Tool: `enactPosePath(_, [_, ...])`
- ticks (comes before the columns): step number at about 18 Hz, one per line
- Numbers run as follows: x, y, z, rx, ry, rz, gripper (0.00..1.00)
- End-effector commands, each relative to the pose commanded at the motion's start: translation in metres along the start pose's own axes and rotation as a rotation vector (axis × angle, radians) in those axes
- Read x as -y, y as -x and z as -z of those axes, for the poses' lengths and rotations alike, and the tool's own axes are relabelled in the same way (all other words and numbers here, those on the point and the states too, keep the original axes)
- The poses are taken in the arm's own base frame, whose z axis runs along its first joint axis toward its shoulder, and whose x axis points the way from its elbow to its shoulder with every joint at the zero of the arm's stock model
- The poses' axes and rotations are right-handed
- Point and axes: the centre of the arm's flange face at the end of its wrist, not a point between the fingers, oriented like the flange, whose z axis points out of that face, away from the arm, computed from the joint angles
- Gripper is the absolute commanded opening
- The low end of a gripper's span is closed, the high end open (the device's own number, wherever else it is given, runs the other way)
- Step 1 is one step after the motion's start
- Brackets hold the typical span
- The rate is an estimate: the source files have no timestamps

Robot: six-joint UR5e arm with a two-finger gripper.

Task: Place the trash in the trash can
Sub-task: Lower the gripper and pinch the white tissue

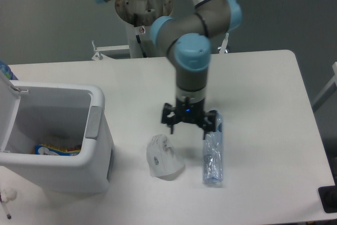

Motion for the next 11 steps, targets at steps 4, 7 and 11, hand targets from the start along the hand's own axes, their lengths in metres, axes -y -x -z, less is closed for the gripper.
enactPosePath(4, [-0.003, -0.003, -0.027, -0.019, 0.034, -0.025, 1.00])
enactPosePath(7, [-0.007, 0.002, -0.034, -0.027, 0.050, -0.098, 0.93])
enactPosePath(11, [-0.013, 0.022, -0.036, -0.030, 0.052, -0.063, 0.02])
